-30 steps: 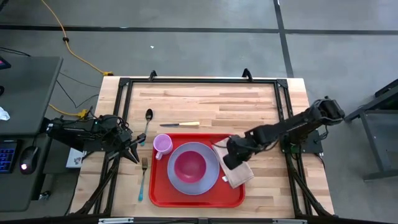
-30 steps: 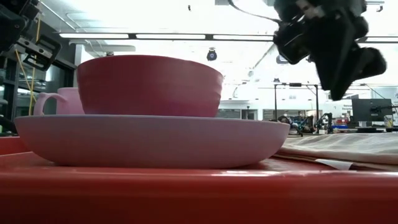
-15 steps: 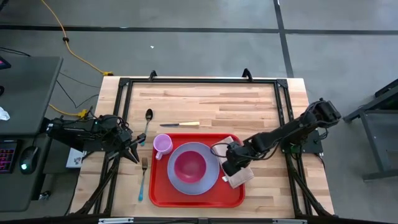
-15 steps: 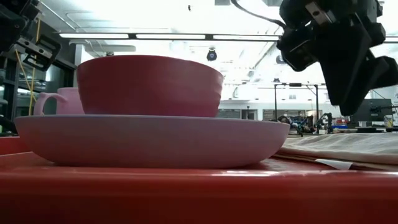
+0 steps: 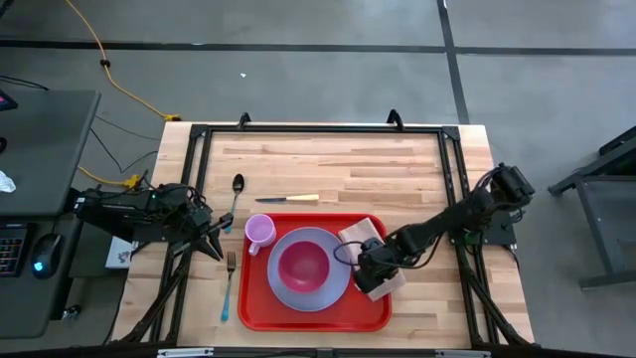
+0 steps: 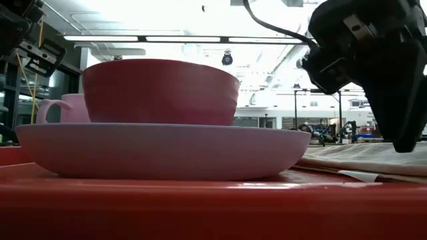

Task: Set up tray
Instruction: Put the brown napkin to the right of the white plate on the red tray

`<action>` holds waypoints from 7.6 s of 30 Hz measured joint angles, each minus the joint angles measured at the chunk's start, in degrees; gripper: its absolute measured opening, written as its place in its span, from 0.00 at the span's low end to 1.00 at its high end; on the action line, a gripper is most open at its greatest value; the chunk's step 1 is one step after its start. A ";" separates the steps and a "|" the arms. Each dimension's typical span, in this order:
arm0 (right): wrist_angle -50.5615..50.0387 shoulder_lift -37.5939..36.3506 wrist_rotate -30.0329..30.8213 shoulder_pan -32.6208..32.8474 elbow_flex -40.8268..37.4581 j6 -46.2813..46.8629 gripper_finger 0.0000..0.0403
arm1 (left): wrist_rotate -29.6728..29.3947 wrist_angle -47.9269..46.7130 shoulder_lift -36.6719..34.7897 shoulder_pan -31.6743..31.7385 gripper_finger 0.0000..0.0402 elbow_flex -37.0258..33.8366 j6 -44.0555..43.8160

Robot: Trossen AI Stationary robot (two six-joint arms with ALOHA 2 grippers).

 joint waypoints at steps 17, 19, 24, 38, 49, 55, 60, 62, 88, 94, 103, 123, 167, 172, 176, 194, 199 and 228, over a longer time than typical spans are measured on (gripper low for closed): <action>9.54 6.03 0.03 0.66 0.15 4.19 0.19 | 0.02 0.04 -0.02 0.00 0.18 0.00 -1.51; 10.06 6.11 0.79 0.66 0.15 5.71 0.19 | 0.04 0.04 -0.02 0.00 0.18 0.00 -1.53; 10.25 6.14 1.70 0.66 0.15 10.50 0.19 | 0.04 0.04 -0.01 -0.01 0.18 0.00 -1.53; 13.20 6.25 5.20 0.53 0.09 16.86 0.19 | 0.24 0.02 -0.02 0.00 0.18 0.02 -1.53; 15.48 6.46 6.24 -1.76 0.00 16.31 0.19 | 0.24 0.04 0.00 0.00 0.18 0.02 -1.53; 15.48 6.46 5.70 -1.68 0.00 16.64 0.19 | 0.22 0.02 -0.02 -0.02 0.18 0.02 -1.53; 15.57 6.46 4.58 -1.59 0.00 17.86 0.19 | 0.22 0.03 -0.02 -0.01 0.18 0.02 -1.54; 15.62 6.46 4.55 -1.40 0.00 18.03 0.19 | 0.22 0.03 -0.02 0.00 0.18 0.02 -1.55; 17.82 6.46 7.34 1.89 0.02 23.70 0.19 | 0.72 0.02 -0.01 0.00 0.18 0.02 -1.55; 17.82 6.46 7.11 1.91 0.02 23.72 0.19 | 0.74 0.02 0.00 -0.02 0.18 0.02 -1.55; 18.24 6.44 5.37 1.95 0.11 24.07 0.19 | 0.76 0.02 -0.01 -0.01 0.18 0.02 -2.38; 13.68 0.62 4.05 1.93 0.13 24.15 0.19 | 0.81 0.00 -0.02 -0.02 0.18 0.04 -2.40; -1.00 -0.20 9.17 -17.81 0.11 -4.08 0.19 | 0.76 0.00 -0.01 -0.02 0.18 0.02 -4.68; -1.22 -0.20 11.52 -18.88 0.11 -5.80 0.19 | 0.76 0.00 -0.01 -0.02 0.18 0.04 -5.86; -2.07 -0.20 12.83 -19.01 0.11 -6.06 0.19 | 0.76 0.00 0.00 -0.02 0.18 0.02 -5.88; -6.14 -0.20 17.35 -18.06 0.11 -6.46 0.19 | 0.74 -0.02 0.00 -0.02 0.18 0.04 -5.95; -6.37 -0.20 18.08 -18.07 0.11 -6.77 0.19 | 0.74 -0.02 -0.02 -0.02 0.18 0.04 -5.92; -8.88 3.32 15.47 -14.63 0.22 -2.55 0.19 | 0.72 -0.15 0.00 -0.02 0.18 0.04 -5.83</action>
